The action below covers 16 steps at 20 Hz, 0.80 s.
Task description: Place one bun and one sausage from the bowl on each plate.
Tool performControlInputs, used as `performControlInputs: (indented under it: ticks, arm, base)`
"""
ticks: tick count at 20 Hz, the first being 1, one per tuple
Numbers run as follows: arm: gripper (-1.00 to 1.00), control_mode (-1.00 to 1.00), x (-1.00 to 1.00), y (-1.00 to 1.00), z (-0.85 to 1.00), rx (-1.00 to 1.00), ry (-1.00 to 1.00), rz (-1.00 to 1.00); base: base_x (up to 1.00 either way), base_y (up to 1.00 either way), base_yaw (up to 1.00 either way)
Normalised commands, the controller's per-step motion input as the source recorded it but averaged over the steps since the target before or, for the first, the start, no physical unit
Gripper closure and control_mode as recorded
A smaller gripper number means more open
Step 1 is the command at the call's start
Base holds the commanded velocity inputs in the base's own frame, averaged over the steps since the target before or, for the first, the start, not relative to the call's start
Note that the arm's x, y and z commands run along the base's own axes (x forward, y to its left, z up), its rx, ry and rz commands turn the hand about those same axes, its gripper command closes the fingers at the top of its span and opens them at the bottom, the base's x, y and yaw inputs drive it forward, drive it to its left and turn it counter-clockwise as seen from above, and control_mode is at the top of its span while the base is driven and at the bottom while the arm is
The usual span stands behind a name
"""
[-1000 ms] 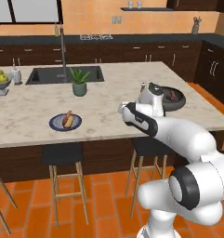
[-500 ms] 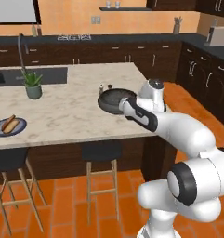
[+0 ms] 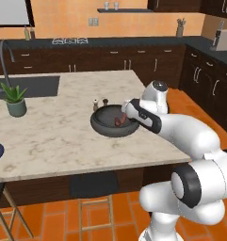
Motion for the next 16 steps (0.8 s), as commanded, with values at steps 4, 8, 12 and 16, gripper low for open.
performControlInputs:
  ticks: [4, 8, 12, 16]
  arm:
    - [-1.00, -1.00, 0.26, 0.21, 0.23, 0.00, 0.00, 0.00]
    - [-1.00, -1.00, 0.69, 0.47, -0.05, 0.00, 0.27, 0.03]
    - [-1.00, -1.00, 0.11, 0.02, -0.54, -0.04, 0.51, -0.05]
    - [-1.00, -1.00, -0.23, -0.12, -0.60, -0.09, 0.29, -0.11]
  base:
    - [0.36, 0.23, 0.00]
    - [0.00, 0.00, 0.00]
    - [0.00, 0.00, 0.00]
    - [0.00, 0.00, 0.00]
